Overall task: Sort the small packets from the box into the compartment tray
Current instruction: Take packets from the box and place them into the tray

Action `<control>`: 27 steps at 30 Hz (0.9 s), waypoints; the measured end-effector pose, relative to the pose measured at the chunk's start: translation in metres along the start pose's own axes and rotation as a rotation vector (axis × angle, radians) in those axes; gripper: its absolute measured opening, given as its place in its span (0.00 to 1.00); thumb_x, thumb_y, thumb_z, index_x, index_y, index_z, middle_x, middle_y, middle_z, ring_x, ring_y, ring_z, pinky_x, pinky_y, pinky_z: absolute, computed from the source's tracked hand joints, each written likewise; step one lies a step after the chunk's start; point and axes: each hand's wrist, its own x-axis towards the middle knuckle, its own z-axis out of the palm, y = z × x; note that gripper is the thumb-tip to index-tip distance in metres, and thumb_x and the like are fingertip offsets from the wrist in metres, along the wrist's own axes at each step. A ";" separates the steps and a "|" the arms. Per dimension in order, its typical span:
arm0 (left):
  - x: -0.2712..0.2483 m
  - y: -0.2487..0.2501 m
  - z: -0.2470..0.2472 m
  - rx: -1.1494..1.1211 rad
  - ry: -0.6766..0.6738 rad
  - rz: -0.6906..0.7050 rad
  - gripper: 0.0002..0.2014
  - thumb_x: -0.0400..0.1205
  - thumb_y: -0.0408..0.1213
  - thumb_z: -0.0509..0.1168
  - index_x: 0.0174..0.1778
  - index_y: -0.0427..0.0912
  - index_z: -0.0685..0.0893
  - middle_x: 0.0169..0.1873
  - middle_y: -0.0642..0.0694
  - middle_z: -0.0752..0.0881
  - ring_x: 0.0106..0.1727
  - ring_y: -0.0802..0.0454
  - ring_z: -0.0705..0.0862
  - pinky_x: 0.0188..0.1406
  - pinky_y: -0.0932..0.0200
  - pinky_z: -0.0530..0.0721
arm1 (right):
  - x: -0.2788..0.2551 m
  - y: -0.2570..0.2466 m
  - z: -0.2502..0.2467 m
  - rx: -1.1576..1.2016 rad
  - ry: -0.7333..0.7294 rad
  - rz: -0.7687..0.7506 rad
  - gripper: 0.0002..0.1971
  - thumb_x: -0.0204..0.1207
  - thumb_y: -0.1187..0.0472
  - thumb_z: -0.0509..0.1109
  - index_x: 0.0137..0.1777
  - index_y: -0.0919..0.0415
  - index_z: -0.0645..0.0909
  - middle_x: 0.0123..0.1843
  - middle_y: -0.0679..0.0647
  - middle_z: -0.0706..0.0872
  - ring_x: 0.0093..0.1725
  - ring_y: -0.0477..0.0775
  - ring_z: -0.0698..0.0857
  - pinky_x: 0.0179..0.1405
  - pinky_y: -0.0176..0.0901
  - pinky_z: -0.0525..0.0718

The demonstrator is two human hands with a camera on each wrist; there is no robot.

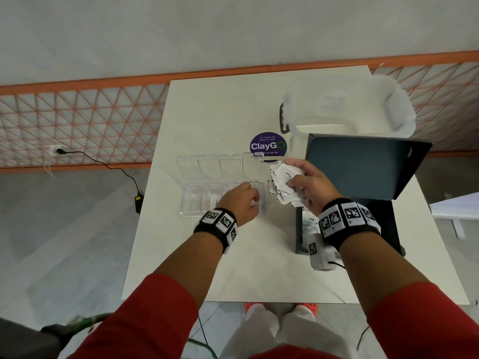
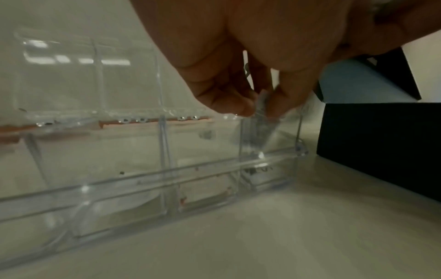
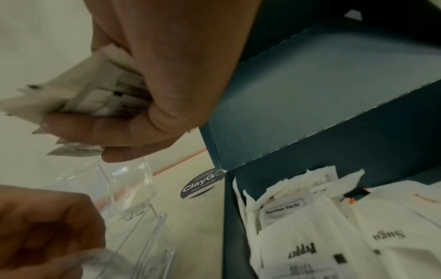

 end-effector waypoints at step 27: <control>0.001 0.000 0.002 0.491 -0.154 0.022 0.21 0.79 0.44 0.60 0.69 0.57 0.79 0.61 0.44 0.72 0.64 0.43 0.71 0.64 0.46 0.67 | 0.007 0.002 0.014 -0.043 -0.067 0.019 0.25 0.72 0.85 0.62 0.57 0.56 0.84 0.54 0.63 0.85 0.41 0.59 0.90 0.32 0.46 0.89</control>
